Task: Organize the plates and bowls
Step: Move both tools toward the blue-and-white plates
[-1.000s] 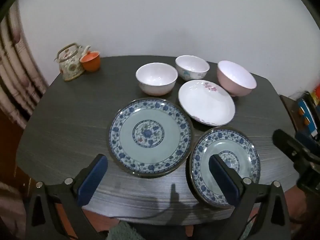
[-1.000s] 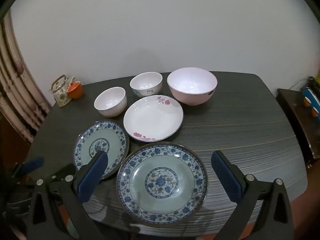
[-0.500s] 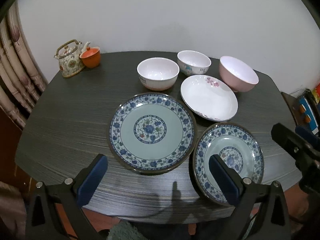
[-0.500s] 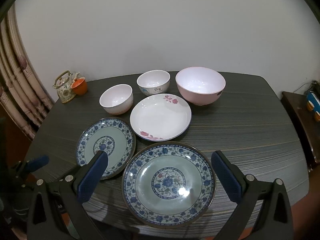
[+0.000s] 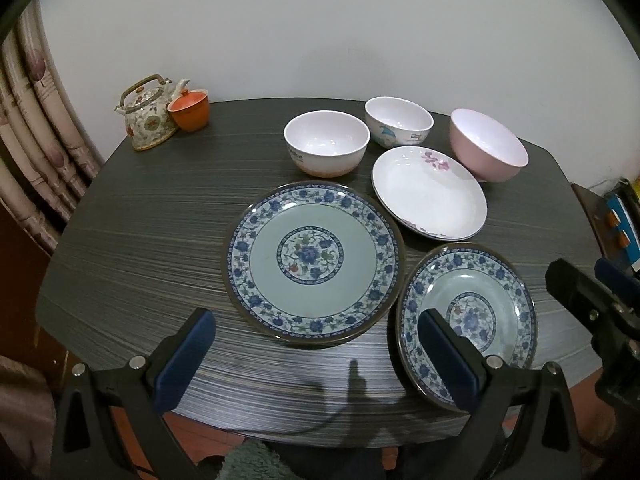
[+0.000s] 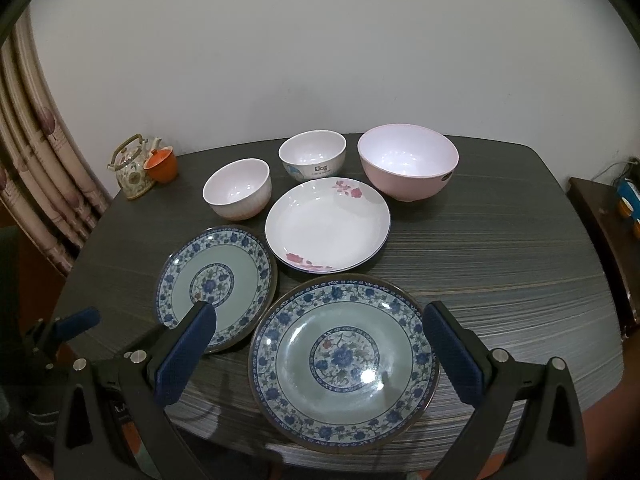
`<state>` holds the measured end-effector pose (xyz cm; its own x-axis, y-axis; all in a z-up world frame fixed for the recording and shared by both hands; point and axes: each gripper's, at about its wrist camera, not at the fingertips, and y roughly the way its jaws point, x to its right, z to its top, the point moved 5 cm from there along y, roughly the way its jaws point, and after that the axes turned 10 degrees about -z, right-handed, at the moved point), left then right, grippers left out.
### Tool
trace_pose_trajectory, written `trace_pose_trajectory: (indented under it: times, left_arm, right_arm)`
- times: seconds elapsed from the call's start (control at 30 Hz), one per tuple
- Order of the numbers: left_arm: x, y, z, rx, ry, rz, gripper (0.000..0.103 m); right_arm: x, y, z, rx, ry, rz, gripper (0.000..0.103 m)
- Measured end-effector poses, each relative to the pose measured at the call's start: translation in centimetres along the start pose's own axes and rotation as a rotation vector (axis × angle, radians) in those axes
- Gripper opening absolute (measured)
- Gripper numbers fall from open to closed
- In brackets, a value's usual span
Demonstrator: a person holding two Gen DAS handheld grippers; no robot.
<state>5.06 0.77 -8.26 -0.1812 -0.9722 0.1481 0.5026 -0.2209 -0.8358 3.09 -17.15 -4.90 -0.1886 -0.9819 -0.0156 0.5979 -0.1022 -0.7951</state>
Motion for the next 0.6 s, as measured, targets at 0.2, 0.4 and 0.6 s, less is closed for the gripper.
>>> trace_pose_trajectory:
  times: [0.2,0.4,0.6]
  left_arm:
    - [-0.27,-0.01,0.08,0.001,-0.007,0.005,0.103]
    - [-0.35,0.02,0.02,-0.004,-0.008,0.004,0.103]
    - [-0.39,0.21,-0.10,-0.011,-0.017,0.007,0.103]
  right_arm:
    - [-0.07,0.04,-0.03,0.001,-0.001,0.000,0.102]
    - [-0.30,0.18,-0.07,-0.007,-0.004,0.003,0.102]
    - [-0.33,0.31,-0.15,-0.011,-0.004,0.001,0.102]
